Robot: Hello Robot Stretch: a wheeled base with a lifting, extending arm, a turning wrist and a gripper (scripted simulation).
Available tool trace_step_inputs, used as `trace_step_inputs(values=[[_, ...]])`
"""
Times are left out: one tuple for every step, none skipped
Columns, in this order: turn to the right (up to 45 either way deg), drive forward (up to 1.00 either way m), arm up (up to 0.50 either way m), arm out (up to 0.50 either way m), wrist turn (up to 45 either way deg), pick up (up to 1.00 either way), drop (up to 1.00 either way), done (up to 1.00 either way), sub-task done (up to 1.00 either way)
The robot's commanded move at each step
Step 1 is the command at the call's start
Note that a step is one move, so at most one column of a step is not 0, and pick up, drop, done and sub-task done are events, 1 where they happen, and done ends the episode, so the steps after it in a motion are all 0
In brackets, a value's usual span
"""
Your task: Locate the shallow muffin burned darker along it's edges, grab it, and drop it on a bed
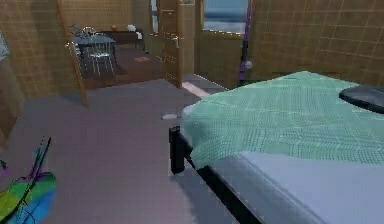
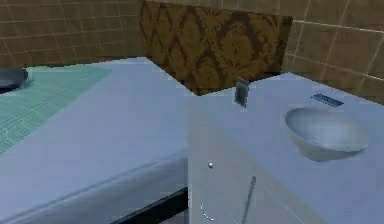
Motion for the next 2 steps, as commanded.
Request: trace_step_inputs(values=[[-30.0, 0.0, 0.0, 0.0, 0.0, 0.0, 0.0, 0.0, 0.0], [0.0, 0.05, 0.0, 0.0, 0.0, 0.0, 0.0, 0.0, 0.0]])
